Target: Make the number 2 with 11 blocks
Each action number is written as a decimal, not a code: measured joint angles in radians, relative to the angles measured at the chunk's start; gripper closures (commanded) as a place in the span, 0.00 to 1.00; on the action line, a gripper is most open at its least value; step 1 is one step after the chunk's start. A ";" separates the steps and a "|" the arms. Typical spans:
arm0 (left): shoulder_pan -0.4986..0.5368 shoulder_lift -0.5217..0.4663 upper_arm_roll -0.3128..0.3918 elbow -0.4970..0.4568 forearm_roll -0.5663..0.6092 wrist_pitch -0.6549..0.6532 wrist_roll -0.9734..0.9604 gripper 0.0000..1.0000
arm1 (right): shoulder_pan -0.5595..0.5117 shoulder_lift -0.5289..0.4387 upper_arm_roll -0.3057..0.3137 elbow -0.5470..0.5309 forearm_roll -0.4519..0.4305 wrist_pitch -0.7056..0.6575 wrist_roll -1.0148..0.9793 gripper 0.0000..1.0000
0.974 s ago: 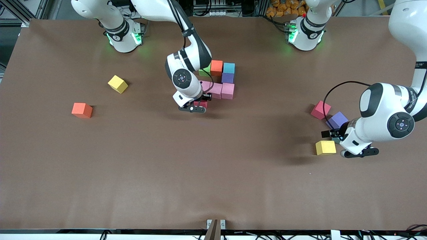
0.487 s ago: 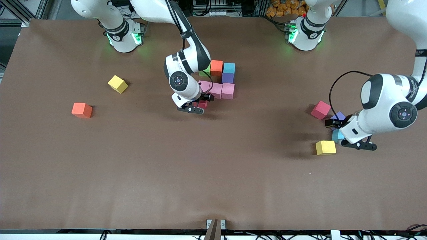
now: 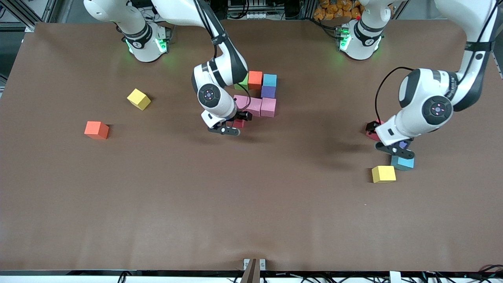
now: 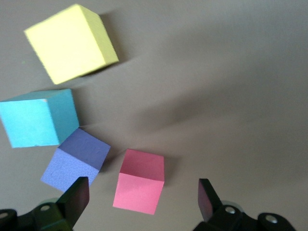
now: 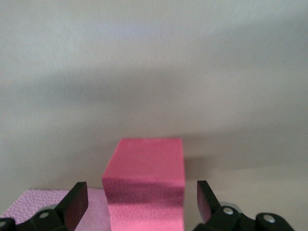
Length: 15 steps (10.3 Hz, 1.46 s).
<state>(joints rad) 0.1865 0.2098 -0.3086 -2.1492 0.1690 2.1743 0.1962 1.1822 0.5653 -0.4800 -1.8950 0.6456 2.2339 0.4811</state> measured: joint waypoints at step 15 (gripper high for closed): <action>-0.049 -0.005 0.132 -0.170 0.000 0.149 0.273 0.00 | -0.516 -0.194 -0.016 0.117 -0.367 -0.407 -0.621 0.00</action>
<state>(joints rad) 0.1379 0.2052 -0.1770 -2.3188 0.1689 2.3230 0.4693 0.6658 0.3709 -0.4960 -1.7784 0.2785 1.8265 -0.1397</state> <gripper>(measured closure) 0.000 0.000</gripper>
